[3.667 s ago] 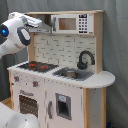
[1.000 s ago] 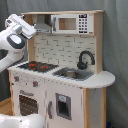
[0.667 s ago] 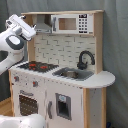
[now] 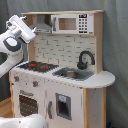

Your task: Play with the kitchen

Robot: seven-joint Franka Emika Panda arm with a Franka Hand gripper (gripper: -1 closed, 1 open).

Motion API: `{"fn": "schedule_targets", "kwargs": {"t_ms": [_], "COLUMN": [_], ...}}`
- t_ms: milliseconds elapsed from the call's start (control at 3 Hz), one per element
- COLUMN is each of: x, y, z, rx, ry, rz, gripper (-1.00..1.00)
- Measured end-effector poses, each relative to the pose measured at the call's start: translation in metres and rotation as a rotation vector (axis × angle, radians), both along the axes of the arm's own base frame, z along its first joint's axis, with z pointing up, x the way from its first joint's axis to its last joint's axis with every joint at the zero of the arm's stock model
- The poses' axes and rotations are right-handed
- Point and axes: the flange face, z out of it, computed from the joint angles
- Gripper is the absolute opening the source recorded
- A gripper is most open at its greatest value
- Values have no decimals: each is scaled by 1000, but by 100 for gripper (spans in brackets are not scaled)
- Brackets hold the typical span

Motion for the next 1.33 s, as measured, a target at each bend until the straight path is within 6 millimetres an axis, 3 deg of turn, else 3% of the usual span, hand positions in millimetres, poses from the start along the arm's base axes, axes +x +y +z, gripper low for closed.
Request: {"fn": "schedule_targets", "kwargs": {"t_ms": [667, 1333], "x": [2, 1], "y": [4, 11], "z": [-4, 8], "rx": [177, 337], "ry": [-1, 15], "rz": [-42, -78], "gripper": [100, 100]}}
